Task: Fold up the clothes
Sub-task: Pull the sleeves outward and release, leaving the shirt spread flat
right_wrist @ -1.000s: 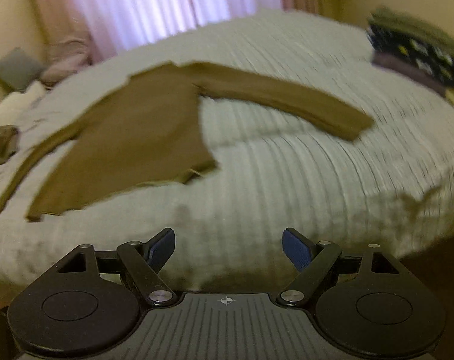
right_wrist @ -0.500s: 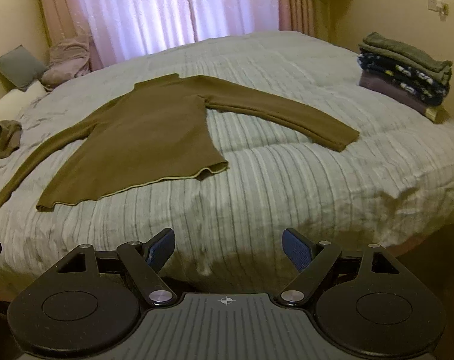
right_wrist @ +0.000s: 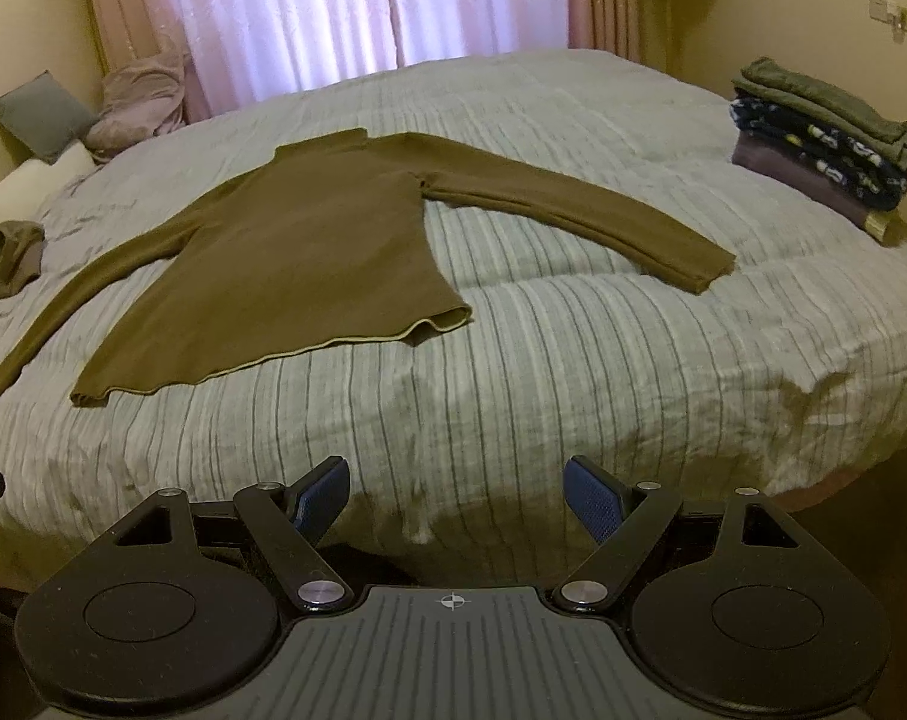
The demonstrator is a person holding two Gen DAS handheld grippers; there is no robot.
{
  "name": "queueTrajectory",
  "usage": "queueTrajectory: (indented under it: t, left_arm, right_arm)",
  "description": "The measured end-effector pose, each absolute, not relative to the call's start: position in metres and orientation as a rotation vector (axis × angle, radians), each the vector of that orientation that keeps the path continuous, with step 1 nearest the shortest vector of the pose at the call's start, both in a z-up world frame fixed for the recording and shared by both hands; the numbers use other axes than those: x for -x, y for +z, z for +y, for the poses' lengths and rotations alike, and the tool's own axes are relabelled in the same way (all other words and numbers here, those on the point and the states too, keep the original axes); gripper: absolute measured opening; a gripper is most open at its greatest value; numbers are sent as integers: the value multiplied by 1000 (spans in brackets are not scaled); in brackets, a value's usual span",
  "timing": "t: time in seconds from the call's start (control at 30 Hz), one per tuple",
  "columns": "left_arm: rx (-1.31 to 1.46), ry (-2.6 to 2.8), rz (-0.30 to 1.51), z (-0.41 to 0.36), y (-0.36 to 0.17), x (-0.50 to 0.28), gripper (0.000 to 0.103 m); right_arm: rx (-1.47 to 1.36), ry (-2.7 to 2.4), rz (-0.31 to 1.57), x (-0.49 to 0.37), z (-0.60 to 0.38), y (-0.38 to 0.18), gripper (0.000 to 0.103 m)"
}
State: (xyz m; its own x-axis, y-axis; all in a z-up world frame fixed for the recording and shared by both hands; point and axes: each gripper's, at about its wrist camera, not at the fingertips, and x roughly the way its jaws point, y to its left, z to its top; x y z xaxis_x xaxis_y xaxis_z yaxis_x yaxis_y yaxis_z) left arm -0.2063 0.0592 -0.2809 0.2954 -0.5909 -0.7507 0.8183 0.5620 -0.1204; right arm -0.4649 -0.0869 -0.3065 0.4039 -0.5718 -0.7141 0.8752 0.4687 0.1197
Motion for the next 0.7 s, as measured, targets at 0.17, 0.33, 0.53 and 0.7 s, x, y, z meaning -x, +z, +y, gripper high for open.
queueTrajectory:
  t: [0.17, 0.33, 0.53, 0.7]
  left_arm:
    - [-314, -956, 860, 55, -286, 201, 39]
    - [-303, -948, 896, 54, -296, 188, 40]
    - [-260, -925, 935, 56, -314, 162, 40]
    - [-219, -928, 948, 55, -321, 138, 40]
  right_arm:
    - [-535, -967, 667, 462, -94, -310, 82]
    - [-550, -971, 688, 458, -104, -318, 82]
    - [-567, -979, 736, 450, -116, -332, 82]
    - [-602, -998, 749, 449, -130, -343, 82]
